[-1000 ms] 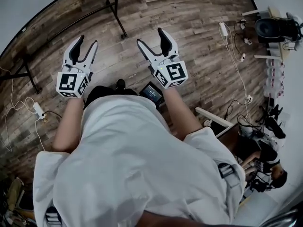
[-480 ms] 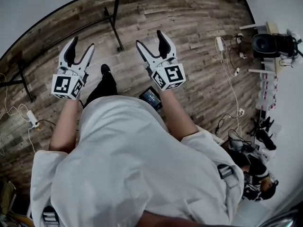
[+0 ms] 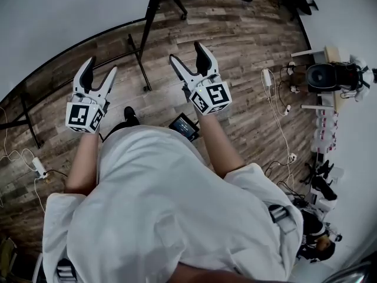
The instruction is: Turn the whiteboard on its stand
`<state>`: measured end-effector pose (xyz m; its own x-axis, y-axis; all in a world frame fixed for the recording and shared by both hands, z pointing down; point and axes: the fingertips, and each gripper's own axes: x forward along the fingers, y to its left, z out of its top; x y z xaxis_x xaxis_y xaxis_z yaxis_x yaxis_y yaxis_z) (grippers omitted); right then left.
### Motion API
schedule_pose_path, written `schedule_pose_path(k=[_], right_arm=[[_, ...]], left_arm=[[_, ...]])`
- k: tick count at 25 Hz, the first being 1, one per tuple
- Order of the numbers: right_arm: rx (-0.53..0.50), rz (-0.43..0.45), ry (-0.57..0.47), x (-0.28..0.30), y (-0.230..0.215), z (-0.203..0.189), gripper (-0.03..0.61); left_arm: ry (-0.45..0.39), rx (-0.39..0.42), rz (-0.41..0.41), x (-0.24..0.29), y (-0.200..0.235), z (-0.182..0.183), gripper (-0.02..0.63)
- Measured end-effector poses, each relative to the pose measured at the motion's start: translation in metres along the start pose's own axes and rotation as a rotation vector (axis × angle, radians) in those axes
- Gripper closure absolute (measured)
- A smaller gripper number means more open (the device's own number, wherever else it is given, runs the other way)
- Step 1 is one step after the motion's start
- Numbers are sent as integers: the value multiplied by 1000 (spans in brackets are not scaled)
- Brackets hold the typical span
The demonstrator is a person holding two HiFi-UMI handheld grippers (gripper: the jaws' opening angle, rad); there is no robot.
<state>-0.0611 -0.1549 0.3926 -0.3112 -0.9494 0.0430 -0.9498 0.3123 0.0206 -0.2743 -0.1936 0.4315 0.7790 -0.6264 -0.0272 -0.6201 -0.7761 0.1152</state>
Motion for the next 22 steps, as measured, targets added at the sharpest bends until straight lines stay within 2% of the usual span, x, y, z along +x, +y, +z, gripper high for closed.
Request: schedule_pose_path(k=[6, 11, 22], right_arm=[[-10, 82, 6, 57, -25, 7, 224], [7, 168, 30, 87, -52, 4, 223], [51, 394, 40, 151, -96, 0, 222]], left_arm=[[-19, 3, 47, 29, 37, 6, 337], [-14, 0, 115, 44, 40, 10, 337], [-13, -12, 381, 39, 38, 6, 337]])
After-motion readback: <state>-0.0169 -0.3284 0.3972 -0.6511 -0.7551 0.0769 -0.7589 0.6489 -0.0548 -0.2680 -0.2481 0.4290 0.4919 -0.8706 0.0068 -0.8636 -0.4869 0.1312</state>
